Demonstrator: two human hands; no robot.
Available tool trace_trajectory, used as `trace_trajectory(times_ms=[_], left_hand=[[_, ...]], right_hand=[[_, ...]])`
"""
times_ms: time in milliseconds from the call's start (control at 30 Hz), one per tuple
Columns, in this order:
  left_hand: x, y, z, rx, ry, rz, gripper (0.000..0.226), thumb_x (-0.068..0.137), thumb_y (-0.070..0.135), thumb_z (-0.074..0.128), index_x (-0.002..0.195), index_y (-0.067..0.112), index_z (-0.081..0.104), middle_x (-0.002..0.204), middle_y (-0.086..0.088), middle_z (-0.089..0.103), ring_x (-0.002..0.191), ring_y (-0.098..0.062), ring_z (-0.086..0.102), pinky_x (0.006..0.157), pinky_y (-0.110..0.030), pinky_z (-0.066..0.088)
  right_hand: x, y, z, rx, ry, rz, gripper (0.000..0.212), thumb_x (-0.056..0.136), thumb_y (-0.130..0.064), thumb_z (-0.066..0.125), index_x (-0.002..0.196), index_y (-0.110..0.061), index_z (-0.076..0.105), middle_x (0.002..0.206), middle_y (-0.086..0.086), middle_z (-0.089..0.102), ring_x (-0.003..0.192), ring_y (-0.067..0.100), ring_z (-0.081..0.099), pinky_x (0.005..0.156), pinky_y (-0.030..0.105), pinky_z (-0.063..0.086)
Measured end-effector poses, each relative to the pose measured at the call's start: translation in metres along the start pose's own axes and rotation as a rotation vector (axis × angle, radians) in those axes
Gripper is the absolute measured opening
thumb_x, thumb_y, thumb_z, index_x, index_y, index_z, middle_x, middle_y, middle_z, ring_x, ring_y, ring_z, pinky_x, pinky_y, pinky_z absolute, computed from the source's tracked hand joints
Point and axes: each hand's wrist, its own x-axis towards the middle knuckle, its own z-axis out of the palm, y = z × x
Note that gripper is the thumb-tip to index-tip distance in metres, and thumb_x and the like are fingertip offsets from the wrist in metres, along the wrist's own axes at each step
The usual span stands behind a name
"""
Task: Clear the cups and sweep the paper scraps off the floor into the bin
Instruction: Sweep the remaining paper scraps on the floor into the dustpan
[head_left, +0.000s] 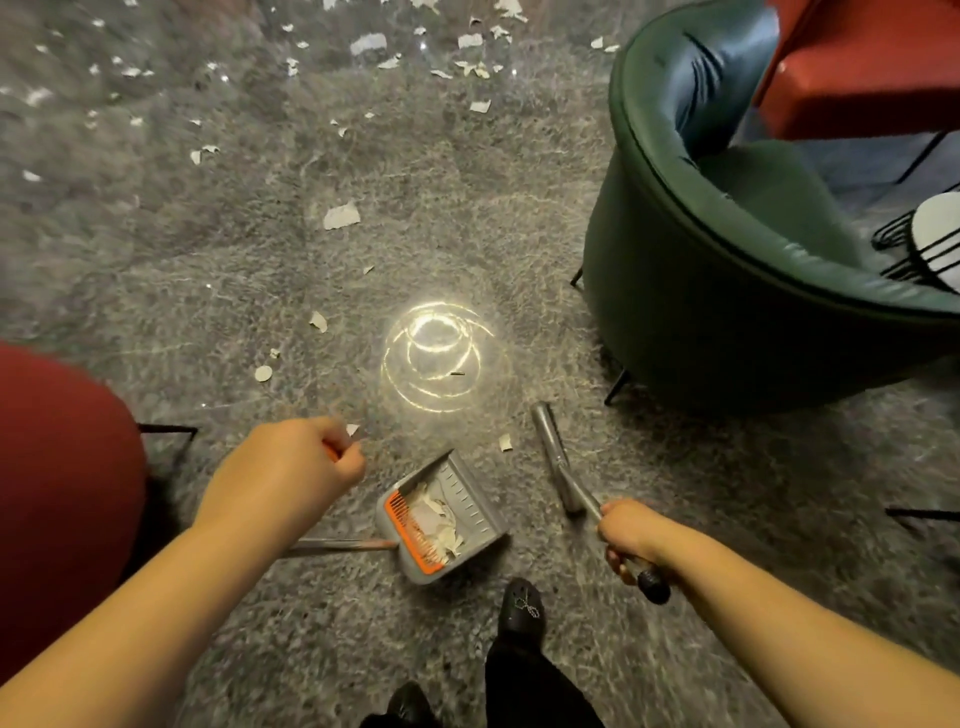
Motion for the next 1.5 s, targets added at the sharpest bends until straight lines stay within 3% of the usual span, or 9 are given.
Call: trace_trajectory(times_ms=[100,233,367,533,600,1100,1300,1434,1500], left_hand=[[-0.006,-0.018,-0.005,0.007,0.025,-0.053,0.023,0.085,0.044,0.061,0.064,0.035,0.056,0.059,0.015,0.054,0.069,-0.018,0.057,0.061,-0.029,0.039],[-0.012,-0.053,-0.011,0.004,0.056,-0.13,0.025,0.085,0.048,0.062,0.063,0.039,0.054,0.065,0.01,0.054,0.071,-0.018,0.05,0.065,-0.029,0.042],[-0.015,-0.083,-0.02,-0.021,0.066,-0.176,0.022,0.086,0.048,0.061,0.067,0.038,0.056,0.074,0.005,0.061,0.077,-0.022,0.055,0.067,-0.029,0.042],[-0.012,-0.124,-0.025,-0.025,0.062,-0.214,0.02,0.086,0.049,0.06,0.07,0.038,0.059,0.071,0.008,0.064,0.074,-0.02,0.059,0.065,-0.03,0.046],[-0.009,-0.136,-0.024,-0.018,0.063,-0.213,0.021,0.087,0.048,0.06,0.068,0.038,0.056,0.063,0.012,0.058,0.066,-0.017,0.053,0.062,-0.029,0.045],[0.014,-0.172,-0.044,-0.013,0.026,-0.156,0.011,0.086,0.045,0.059,0.075,0.042,0.062,0.073,0.005,0.06,0.074,-0.02,0.054,0.067,-0.031,0.046],[0.013,-0.169,-0.044,-0.016,0.029,-0.132,0.018,0.088,0.044,0.059,0.071,0.037,0.06,0.07,0.008,0.061,0.072,-0.019,0.056,0.065,-0.033,0.048],[0.01,-0.169,-0.042,-0.009,0.035,-0.144,0.02,0.087,0.045,0.061,0.069,0.036,0.06,0.067,0.005,0.061,0.071,-0.022,0.056,0.064,-0.033,0.047],[0.007,-0.171,-0.042,-0.01,0.043,-0.157,0.02,0.087,0.046,0.061,0.069,0.036,0.06,0.064,0.007,0.06,0.068,-0.02,0.055,0.062,-0.033,0.046]], right_hand=[[-0.007,-0.023,0.013,-0.046,-0.035,-0.105,0.022,0.091,-0.001,0.041,0.073,-0.014,0.046,0.067,0.004,0.048,0.055,0.015,0.047,0.051,0.024,0.042],[-0.011,-0.057,0.039,-0.136,-0.078,-0.086,0.016,0.09,0.004,0.036,0.086,-0.005,0.049,0.058,0.009,0.048,0.048,0.019,0.046,0.044,0.027,0.039],[-0.02,-0.084,0.063,-0.108,-0.13,-0.156,0.022,0.089,0.002,0.039,0.076,-0.013,0.049,0.06,0.006,0.048,0.047,0.016,0.045,0.041,0.023,0.039],[-0.035,-0.112,0.085,-0.093,-0.191,-0.171,0.035,0.091,0.006,0.034,0.117,-0.001,0.056,0.053,0.01,0.047,0.043,0.019,0.044,0.039,0.021,0.037],[-0.04,-0.12,0.092,-0.042,-0.192,-0.168,0.033,0.092,0.006,0.033,0.114,-0.005,0.055,0.053,0.011,0.045,0.042,0.019,0.043,0.037,0.019,0.036],[-0.038,-0.107,0.073,0.281,0.034,-0.044,0.023,0.096,-0.001,0.034,0.102,-0.02,0.046,0.052,0.008,0.042,0.039,0.018,0.036,0.04,0.019,0.031],[-0.016,-0.089,0.053,0.224,0.116,-0.02,0.023,0.092,0.004,0.037,0.106,-0.007,0.052,0.053,0.01,0.045,0.044,0.021,0.041,0.042,0.023,0.034],[0.0,-0.081,0.042,0.104,0.155,-0.022,0.011,0.092,0.001,0.041,0.089,-0.007,0.049,0.066,0.006,0.048,0.053,0.016,0.046,0.048,0.026,0.042],[0.013,-0.076,0.042,0.106,0.175,0.039,0.019,0.09,0.005,0.037,0.101,0.002,0.052,0.064,0.013,0.05,0.046,0.021,0.046,0.04,0.026,0.039]])
